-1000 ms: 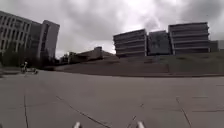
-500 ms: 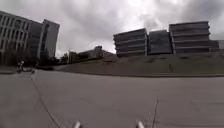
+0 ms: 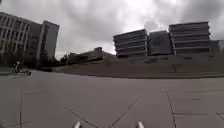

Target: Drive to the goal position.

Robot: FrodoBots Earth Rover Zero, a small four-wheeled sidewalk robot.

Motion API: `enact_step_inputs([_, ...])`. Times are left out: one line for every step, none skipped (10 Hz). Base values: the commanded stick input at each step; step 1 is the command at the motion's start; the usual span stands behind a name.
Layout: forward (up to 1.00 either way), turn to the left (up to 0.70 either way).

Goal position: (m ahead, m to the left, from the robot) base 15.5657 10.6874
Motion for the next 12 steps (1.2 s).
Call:
enact_step_inputs([1.0, 0.38])
enact_step_inputs([1.0, 0.4])
enact_step_inputs([1.0, 0.4])
enact_step_inputs([1.0, 0.35])
enact_step_inputs([1.0, 0.03])
enact_step_inputs([1.0, 0.0])
enact_step_inputs([1.0, 0.0])
enact_step_inputs([1.0, 0.0])
enact_step_inputs([1.0, 0.0])
enact_step_inputs([1.0, 0.0])
enact_step_inputs([1.0, 0.0])
enact_step_inputs([1.0, 0.0])
